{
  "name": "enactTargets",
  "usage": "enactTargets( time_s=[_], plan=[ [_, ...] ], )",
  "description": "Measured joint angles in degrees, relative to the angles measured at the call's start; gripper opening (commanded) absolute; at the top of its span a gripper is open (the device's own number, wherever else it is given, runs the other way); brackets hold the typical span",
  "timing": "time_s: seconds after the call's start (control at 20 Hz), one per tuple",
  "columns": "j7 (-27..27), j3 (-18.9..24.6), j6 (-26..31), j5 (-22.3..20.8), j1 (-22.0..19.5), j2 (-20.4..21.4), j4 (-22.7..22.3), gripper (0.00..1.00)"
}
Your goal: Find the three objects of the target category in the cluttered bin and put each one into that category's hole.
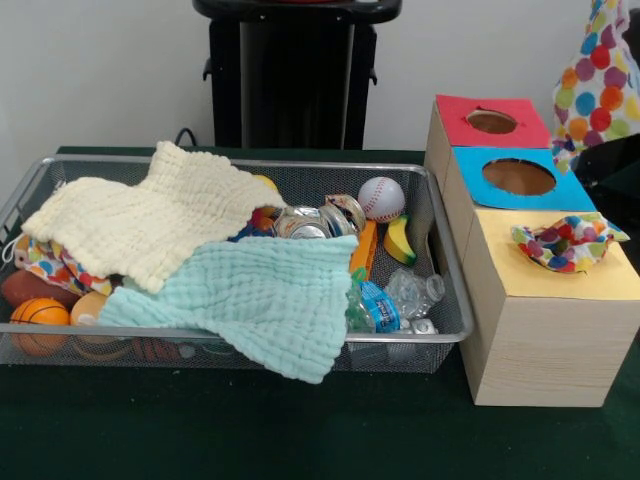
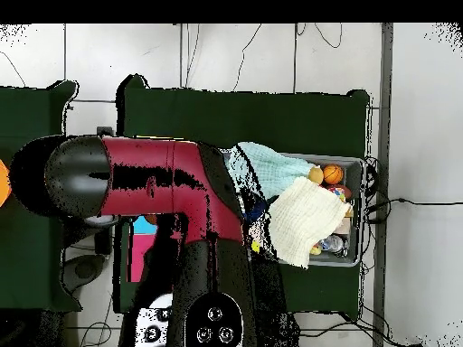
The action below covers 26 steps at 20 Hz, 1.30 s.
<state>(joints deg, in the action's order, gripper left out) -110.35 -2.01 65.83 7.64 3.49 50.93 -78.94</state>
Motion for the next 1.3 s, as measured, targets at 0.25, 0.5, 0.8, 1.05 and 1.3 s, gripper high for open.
enactTargets(
  time_s=[0.25, 0.5, 0.8, 1.05, 1.3],
  plan=[
    [0.0, -0.01, 0.0, -1.11, -0.24, -2.46, 2.75, 0.0],
    [0.0, -0.02, 0.0, -1.37, -0.93, -4.13, 5.2, 0.0],
    [0.0, -0.01, 0.01, -1.54, -1.46, -5.43, 8.25, 0.0],
    [0.0, 0.0, 0.01, -1.71, -2.05, -6.43, 10.54, 0.0],
    [0.0, -0.01, 0.01, -1.92, -2.69, -7.46, 12.49, 0.0]
  ],
)
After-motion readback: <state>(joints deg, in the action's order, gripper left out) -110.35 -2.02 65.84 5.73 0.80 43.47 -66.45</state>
